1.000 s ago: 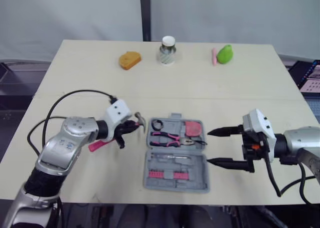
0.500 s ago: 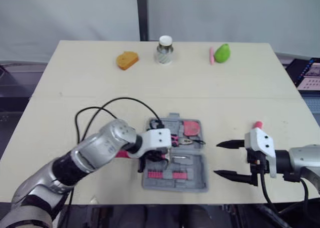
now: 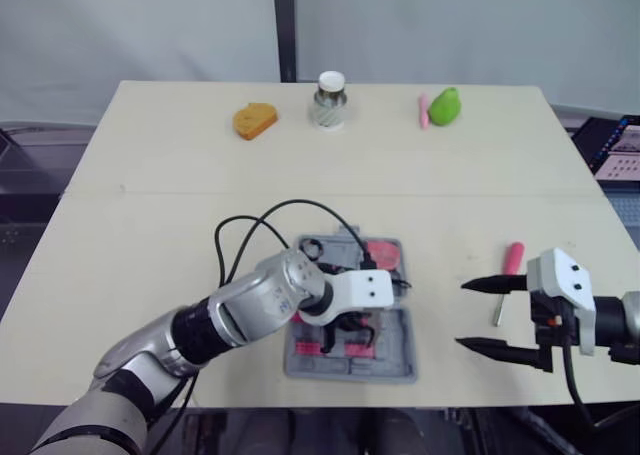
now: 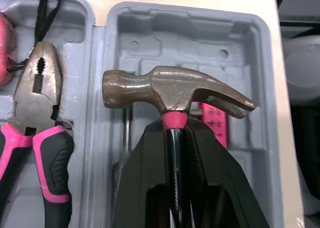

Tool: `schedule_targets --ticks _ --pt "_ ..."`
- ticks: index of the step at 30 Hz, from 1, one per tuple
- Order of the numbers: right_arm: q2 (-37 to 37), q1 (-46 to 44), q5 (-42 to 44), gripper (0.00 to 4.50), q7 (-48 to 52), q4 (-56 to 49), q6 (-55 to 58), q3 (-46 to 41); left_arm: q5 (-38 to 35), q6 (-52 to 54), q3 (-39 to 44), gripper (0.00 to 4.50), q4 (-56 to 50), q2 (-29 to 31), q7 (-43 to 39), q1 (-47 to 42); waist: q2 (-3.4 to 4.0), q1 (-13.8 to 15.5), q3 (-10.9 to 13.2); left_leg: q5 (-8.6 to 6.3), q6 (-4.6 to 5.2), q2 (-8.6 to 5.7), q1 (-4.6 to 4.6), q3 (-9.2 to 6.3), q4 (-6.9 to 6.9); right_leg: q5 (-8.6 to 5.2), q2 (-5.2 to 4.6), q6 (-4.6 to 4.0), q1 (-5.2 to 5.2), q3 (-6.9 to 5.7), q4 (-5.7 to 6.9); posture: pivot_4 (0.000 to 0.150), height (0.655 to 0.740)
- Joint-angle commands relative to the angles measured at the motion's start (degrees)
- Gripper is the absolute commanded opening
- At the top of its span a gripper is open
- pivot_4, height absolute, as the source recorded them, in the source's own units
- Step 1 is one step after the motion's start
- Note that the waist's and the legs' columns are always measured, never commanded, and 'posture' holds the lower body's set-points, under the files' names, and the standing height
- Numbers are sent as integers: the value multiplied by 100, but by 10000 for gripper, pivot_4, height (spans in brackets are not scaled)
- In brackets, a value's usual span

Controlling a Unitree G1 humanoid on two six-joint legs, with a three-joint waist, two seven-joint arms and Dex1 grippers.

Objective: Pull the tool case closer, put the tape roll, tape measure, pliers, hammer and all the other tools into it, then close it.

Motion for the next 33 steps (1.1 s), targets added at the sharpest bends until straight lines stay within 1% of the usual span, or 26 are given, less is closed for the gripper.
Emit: schedule_targets --ticks 1,7,19,33 --pt "-129 72 62 45000 278 27 -26 -180 43 -110 -33 620 132 -206 107 -87 -1 13 0 0 0 0 -1 -1 1 0 0 0 0 -2 0 1500 7400" --pt "-137 -50 66 45000 234 11 26 -96 120 -379 -134 620 509 -389 159 -67 0 17 0 0 2 0 0 -2 5 0 -1 0 3 -2 1 1500 7400" --pt "-121 146 56 45000 265 -78 55 -254 39 -449 -112 620 490 -737 171 7 0 25 0 0 2 -1 0 -2 6 0 -1 1 5 -3 1 1500 7400" --pt "-40 249 55 45000 144 -210 137 -332 120 -528 -255 620 661 -875 248 103 0 29 0 0 2 -2 0 -3 7 0 -1 1 5 -2 2 1500 7400"
